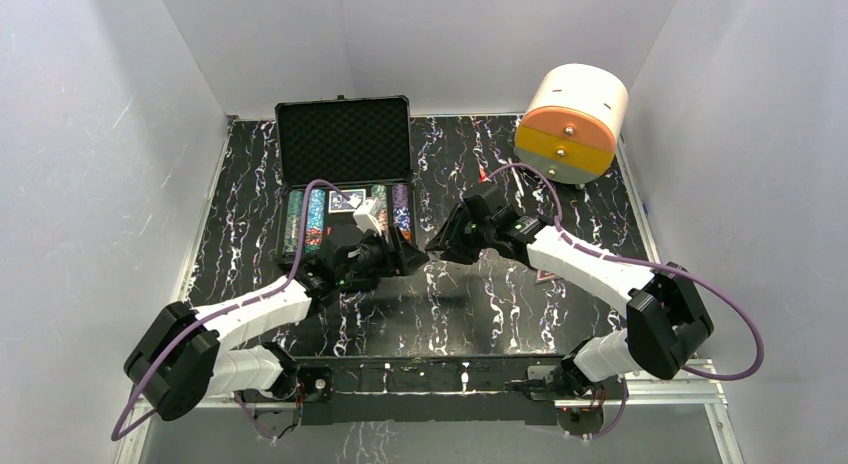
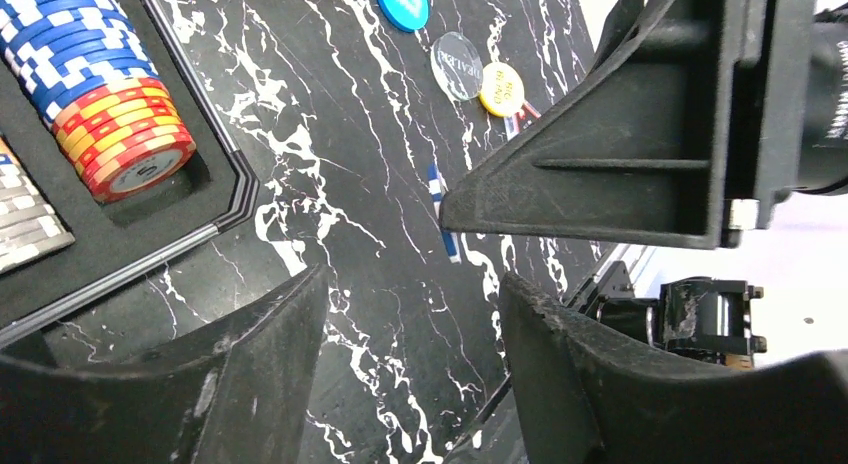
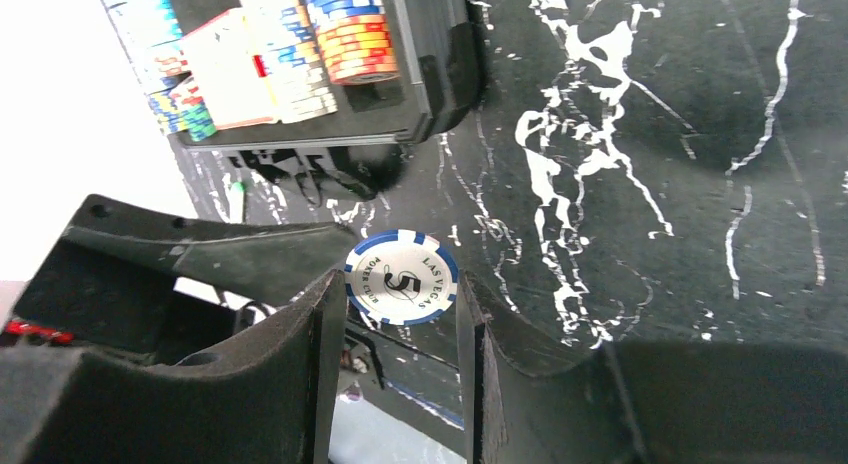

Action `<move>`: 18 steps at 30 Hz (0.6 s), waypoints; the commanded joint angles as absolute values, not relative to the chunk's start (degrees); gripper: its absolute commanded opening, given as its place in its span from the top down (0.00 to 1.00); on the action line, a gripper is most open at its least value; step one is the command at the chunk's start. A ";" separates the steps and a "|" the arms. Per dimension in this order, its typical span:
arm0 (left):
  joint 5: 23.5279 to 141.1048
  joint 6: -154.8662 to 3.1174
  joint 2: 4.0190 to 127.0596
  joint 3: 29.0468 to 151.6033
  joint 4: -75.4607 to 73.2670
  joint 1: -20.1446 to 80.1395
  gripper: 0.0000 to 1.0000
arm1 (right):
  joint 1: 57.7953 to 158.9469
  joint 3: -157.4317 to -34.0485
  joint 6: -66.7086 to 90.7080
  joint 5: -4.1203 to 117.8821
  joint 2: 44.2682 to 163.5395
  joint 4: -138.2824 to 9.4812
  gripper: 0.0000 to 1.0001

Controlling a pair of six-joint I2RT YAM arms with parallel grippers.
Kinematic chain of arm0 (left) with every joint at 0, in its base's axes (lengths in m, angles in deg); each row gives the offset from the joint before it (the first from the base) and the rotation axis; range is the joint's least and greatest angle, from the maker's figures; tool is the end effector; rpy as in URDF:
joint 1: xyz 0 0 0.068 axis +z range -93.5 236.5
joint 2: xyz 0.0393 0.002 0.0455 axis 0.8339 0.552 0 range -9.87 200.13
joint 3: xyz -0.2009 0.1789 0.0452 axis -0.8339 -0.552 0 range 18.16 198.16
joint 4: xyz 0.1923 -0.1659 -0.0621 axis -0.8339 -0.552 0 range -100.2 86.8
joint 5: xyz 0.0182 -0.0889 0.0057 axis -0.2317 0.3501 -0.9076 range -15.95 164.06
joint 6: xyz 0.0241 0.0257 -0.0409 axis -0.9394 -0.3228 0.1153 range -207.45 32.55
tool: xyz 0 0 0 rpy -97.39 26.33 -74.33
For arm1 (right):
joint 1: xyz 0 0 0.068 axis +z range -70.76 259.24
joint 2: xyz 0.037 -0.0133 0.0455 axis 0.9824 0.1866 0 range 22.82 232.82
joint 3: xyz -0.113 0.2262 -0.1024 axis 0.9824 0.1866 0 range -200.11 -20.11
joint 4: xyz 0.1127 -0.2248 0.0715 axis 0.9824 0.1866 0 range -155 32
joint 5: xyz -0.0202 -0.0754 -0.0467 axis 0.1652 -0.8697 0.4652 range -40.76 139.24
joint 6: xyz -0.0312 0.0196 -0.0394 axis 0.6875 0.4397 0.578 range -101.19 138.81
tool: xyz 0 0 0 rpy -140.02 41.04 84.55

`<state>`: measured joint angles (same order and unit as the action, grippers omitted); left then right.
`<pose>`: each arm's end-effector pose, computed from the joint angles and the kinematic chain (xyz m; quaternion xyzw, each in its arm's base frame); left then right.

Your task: Pack up texas hold em set

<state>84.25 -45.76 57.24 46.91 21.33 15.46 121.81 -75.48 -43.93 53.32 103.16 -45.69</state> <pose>0.1864 -0.1706 0.2256 0.0503 0.7842 -0.4586 0.4149 0.2204 0.2057 0.2482 0.1477 0.9090 0.3286 0.2095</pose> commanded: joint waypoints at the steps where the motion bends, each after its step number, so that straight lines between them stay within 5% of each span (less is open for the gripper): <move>1: 85.41 -44.43 58.77 48.77 25.58 15.55 0.44 | 121.88 -75.75 -47.55 57.04 101.74 -51.29 0.62; 4: 85.65 -43.79 59.60 48.83 26.76 15.58 0.56 | 121.94 -75.63 -48.16 57.60 101.84 -52.17 0.62; 18: 81.90 -40.66 60.91 47.57 33.04 15.54 0.70 | 121.92 -74.86 -49.74 60.41 102.89 -53.82 0.62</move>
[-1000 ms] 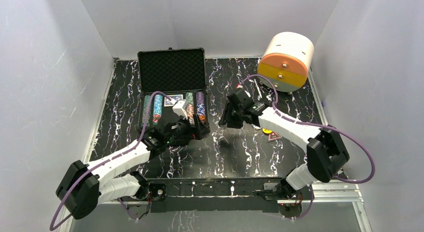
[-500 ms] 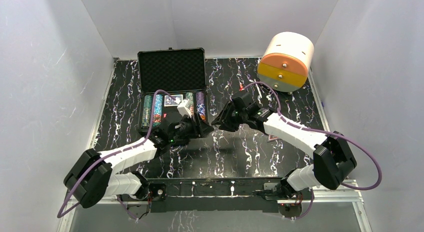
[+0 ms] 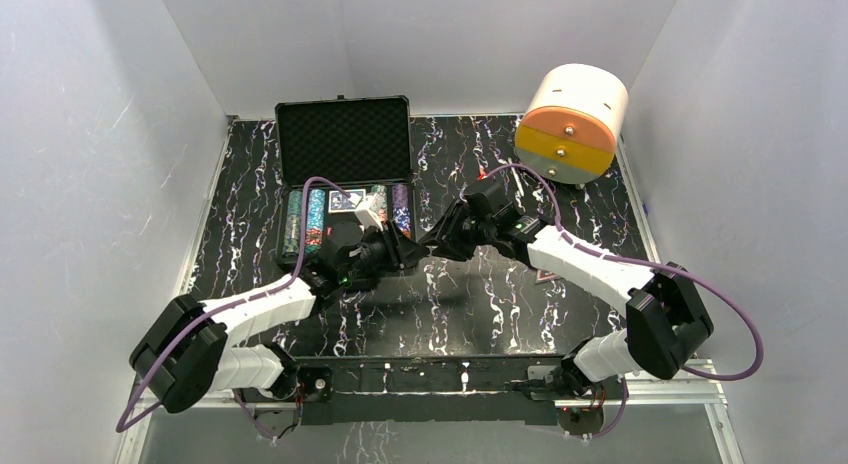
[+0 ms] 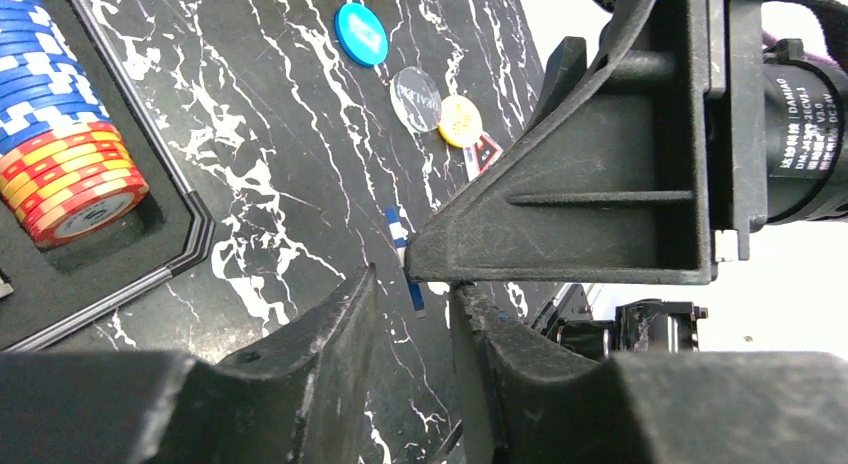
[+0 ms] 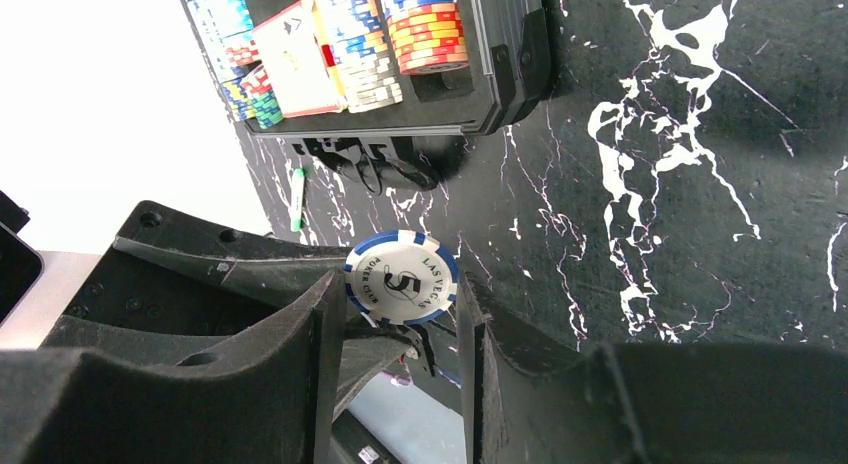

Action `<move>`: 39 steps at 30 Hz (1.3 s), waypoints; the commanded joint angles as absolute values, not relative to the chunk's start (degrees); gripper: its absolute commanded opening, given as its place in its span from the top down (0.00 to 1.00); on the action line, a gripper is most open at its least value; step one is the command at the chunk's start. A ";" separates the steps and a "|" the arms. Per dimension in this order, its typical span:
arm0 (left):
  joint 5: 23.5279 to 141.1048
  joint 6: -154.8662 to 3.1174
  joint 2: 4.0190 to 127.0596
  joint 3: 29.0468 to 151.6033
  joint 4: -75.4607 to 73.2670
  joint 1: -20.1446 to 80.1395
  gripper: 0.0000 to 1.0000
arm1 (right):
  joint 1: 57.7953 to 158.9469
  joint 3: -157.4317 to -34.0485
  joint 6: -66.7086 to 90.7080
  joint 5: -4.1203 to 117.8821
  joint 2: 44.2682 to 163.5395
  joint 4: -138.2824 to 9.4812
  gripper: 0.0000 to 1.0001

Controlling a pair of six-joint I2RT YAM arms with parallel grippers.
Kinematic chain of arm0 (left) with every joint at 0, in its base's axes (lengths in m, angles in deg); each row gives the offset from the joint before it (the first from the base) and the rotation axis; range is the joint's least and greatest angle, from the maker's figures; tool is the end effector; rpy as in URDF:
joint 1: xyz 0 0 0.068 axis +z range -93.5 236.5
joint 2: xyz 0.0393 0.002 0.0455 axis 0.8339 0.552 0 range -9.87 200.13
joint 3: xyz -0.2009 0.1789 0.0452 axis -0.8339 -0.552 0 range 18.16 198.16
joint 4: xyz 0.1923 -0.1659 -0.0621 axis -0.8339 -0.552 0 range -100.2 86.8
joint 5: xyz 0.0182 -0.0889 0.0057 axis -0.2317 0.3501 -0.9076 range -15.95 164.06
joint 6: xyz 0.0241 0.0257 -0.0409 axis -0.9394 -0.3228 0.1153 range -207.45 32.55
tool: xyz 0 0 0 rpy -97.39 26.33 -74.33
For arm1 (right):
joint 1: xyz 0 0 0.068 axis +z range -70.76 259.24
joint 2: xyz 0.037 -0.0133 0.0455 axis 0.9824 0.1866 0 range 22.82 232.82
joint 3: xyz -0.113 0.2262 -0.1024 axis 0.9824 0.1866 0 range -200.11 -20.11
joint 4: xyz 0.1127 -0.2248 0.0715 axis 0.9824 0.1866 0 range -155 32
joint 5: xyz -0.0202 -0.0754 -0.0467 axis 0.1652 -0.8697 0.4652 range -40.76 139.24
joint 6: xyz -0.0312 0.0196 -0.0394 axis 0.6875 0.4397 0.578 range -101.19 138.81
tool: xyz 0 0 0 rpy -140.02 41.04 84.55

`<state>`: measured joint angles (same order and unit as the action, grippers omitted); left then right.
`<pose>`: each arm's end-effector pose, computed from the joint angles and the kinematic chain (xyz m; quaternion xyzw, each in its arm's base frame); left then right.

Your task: Pack up texas hold em set

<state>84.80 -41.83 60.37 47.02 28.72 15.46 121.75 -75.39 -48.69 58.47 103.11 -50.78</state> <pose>0.1931 -0.1769 0.2271 0.0301 0.7614 -0.4936 0.4191 0.2228 0.2118 0.2554 0.1612 0.8866 0.3918 0.1856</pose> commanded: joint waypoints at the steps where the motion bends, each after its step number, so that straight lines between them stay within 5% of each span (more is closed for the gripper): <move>1: 81.54 -40.62 61.09 47.52 33.40 15.54 0.73 | 121.88 -74.86 -49.89 60.58 102.97 -53.90 0.62; 4: 81.00 -41.82 61.58 47.79 33.78 15.56 0.90 | 121.90 -75.01 -50.13 60.52 103.27 -53.40 0.60; 6: 81.02 -45.10 61.56 48.36 32.91 15.55 1.00 | 121.80 -75.58 -49.28 58.95 103.49 -51.42 0.50; 12: 82.36 -69.68 59.27 55.05 17.86 15.54 1.00 | 116.86 -77.95 -43.94 54.87 99.67 -47.19 0.32; 22: 83.15 -114.15 67.82 73.23 -14.44 16.66 1.00 | 112.07 -73.75 -41.95 53.95 93.67 -48.31 0.31; 39: 76.34 -125.54 82.58 83.03 -19.70 20.11 1.00 | 111.05 -70.64 -42.35 56.47 93.44 -49.58 0.32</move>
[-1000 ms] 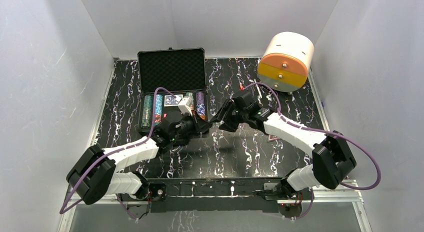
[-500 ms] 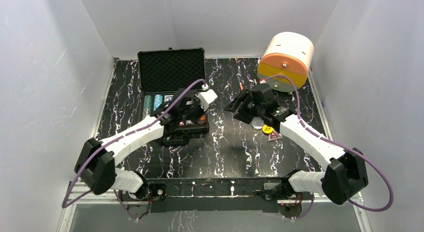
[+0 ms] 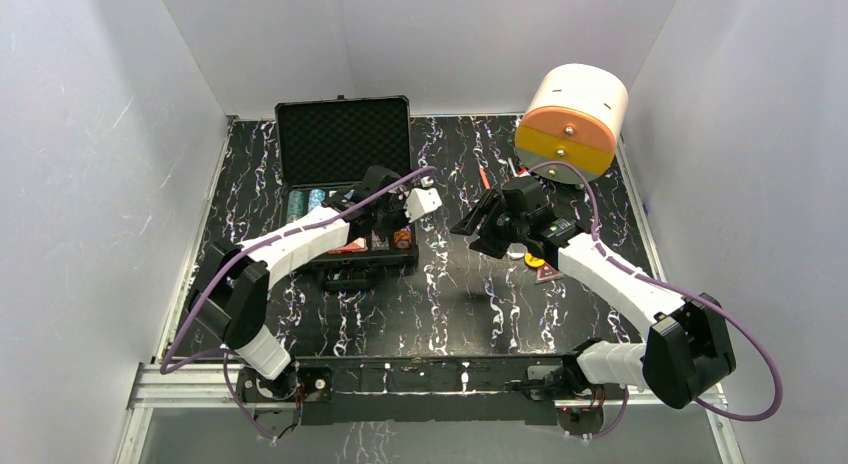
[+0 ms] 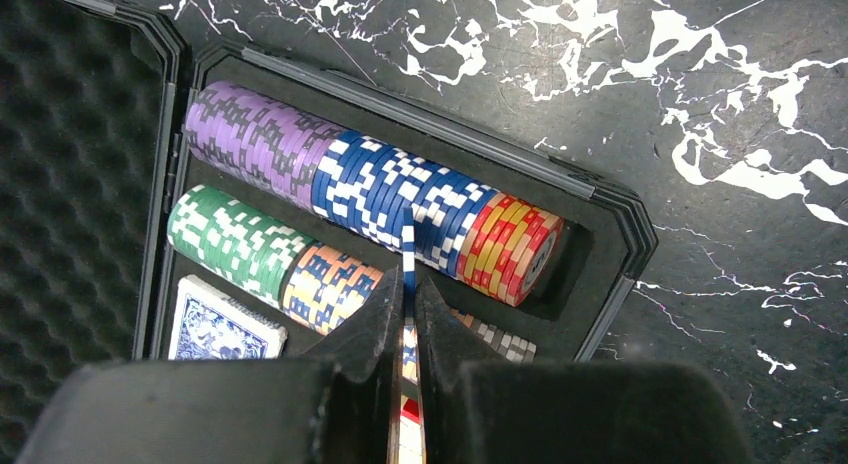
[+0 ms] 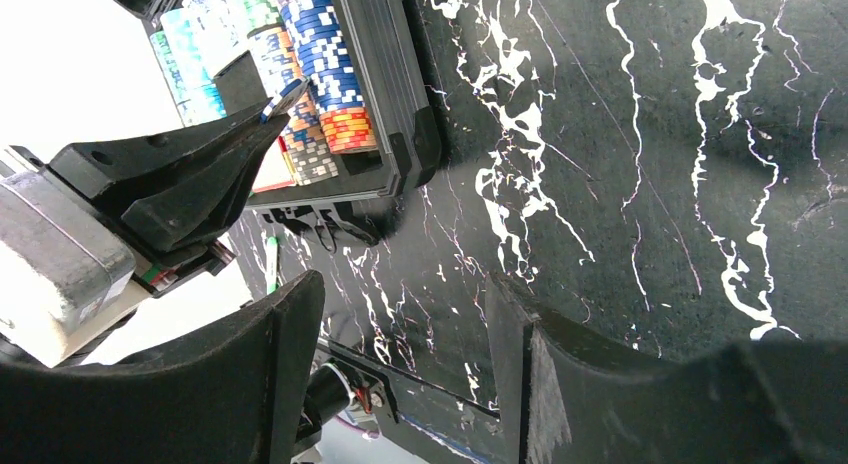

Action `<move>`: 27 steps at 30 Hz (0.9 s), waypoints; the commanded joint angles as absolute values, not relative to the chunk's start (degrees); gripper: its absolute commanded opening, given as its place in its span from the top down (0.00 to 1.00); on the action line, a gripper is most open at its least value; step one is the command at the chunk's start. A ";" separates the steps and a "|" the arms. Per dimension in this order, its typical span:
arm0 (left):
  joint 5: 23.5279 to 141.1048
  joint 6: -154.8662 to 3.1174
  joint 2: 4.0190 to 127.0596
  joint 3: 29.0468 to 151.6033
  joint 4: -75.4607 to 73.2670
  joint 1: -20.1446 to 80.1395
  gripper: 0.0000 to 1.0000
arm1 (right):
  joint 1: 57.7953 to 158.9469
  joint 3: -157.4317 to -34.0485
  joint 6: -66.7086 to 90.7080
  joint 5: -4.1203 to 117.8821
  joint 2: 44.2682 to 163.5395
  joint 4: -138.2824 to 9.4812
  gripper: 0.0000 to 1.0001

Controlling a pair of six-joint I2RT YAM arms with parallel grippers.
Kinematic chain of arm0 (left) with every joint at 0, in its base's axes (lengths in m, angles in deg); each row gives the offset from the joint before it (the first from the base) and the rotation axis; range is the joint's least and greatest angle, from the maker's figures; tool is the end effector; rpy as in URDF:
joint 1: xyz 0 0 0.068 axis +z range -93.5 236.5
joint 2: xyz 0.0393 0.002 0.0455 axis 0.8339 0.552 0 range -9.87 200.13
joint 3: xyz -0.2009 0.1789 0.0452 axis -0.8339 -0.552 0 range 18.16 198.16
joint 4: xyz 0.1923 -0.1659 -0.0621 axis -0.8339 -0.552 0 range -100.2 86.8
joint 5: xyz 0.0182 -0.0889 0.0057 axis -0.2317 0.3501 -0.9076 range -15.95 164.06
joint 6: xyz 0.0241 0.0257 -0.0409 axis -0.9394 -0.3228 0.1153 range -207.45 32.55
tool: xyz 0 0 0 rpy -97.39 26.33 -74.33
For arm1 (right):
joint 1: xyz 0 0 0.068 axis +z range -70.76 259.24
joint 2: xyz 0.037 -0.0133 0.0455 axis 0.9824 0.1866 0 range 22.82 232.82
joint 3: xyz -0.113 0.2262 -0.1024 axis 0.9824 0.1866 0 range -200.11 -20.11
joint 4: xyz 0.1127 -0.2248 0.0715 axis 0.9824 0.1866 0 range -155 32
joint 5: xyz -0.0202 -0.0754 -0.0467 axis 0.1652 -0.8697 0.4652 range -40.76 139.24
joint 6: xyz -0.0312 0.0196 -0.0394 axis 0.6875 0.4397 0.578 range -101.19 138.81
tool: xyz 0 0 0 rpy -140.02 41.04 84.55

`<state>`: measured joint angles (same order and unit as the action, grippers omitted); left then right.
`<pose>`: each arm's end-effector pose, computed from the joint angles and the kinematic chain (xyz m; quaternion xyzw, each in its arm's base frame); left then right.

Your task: Pack up texas hold em set

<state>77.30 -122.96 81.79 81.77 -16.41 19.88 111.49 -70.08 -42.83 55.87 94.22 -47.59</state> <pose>0.2833 -0.2131 0.2429 0.5454 0.7292 -0.0298 0.4122 0.2270 0.1479 0.2614 0.2043 0.8773 0.3507 0.2563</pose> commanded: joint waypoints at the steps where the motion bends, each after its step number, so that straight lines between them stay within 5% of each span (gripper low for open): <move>1: 77.14 -125.67 82.66 83.02 -20.44 20.12 1.00 | 111.02 -70.62 -42.28 56.45 93.40 -49.53 0.32; 11: 88.17 -124.91 79.21 84.13 -27.07 20.14 1.00 | 110.68 -70.63 -42.35 56.75 93.76 -49.44 0.32; 27: 79.23 -126.65 80.71 85.40 -21.02 20.82 1.00 | 110.71 -70.47 -42.28 56.90 93.75 -49.36 0.33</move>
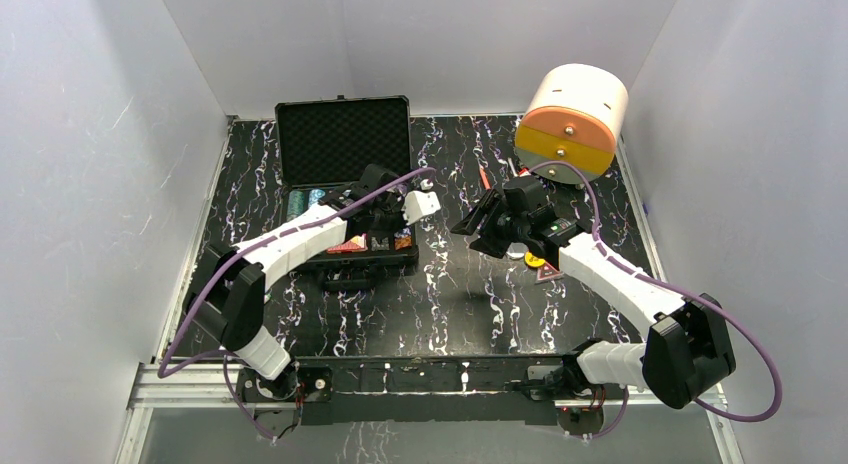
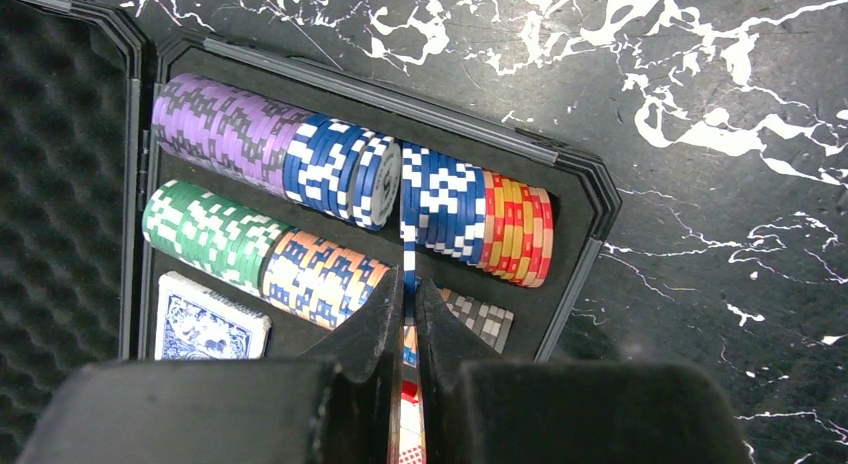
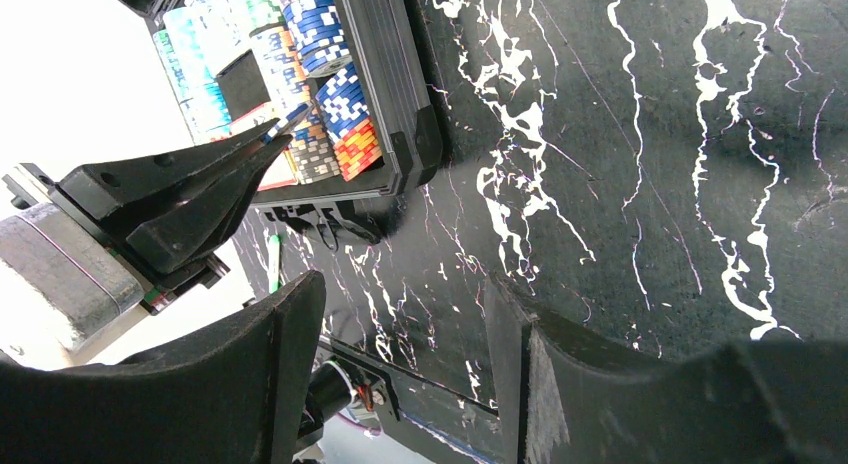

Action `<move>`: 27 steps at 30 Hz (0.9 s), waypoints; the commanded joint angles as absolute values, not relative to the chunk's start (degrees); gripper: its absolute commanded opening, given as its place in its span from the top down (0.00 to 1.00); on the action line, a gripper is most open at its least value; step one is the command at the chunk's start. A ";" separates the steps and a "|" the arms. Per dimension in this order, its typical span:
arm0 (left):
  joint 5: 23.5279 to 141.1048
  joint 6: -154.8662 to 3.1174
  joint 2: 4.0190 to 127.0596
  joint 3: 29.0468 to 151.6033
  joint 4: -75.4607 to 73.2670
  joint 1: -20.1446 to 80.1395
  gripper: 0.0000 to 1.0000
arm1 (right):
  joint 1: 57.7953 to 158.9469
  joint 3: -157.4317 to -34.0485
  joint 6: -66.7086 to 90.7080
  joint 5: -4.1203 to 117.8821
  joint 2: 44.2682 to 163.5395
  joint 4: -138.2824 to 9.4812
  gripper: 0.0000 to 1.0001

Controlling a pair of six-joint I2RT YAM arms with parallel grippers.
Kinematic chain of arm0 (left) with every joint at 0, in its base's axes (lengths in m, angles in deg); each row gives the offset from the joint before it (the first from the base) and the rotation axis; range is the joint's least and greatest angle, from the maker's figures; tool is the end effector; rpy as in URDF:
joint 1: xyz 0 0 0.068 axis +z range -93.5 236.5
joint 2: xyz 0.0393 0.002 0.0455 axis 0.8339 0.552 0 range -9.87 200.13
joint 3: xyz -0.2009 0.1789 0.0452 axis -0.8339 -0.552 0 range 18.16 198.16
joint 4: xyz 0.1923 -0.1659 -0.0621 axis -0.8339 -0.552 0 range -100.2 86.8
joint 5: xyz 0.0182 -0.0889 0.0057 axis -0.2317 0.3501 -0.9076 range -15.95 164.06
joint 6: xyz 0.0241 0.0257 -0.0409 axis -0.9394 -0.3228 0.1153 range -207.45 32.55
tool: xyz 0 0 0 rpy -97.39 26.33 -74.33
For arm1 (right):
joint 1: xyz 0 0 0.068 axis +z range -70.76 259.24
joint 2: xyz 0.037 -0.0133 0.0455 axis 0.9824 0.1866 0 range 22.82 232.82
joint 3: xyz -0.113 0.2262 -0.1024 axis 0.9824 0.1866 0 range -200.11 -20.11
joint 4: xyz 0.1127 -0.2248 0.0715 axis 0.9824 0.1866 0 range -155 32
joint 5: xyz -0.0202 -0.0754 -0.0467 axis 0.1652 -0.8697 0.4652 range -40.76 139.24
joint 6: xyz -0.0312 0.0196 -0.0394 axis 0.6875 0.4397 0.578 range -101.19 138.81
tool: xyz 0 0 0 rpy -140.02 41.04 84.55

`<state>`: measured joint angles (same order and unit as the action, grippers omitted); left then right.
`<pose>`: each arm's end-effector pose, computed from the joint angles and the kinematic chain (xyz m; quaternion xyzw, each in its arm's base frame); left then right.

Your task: Pack up texas hold em set

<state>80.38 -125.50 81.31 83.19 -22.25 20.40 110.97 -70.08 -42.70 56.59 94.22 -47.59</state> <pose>0.2796 -0.2087 0.2457 0.5732 0.7239 -0.0445 0.3813 0.2281 0.1462 0.2614 0.2046 0.8769 0.3530 0.2540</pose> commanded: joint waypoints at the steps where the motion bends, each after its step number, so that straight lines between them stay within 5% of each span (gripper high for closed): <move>1: 79.24 -126.65 81.10 85.58 -20.96 20.94 1.00 | 110.67 -70.39 -42.27 56.82 93.79 -49.28 0.33; 13: 80.04 -126.63 85.11 87.16 -20.23 21.60 1.00 | 110.53 -70.27 -41.98 56.27 93.37 -48.52 0.33; 19: 79.20 -121.24 86.36 89.32 -19.53 22.47 0.60 | 110.45 -70.29 -41.92 56.27 93.39 -48.30 0.33; 21: 79.45 -119.76 85.72 89.43 -18.47 23.09 0.55 | 110.36 -70.29 -41.92 56.34 93.25 -48.30 0.33; 27: 80.38 -119.59 83.95 89.18 -18.22 23.80 0.70 | 110.32 -70.21 -41.87 56.45 93.33 -48.46 0.33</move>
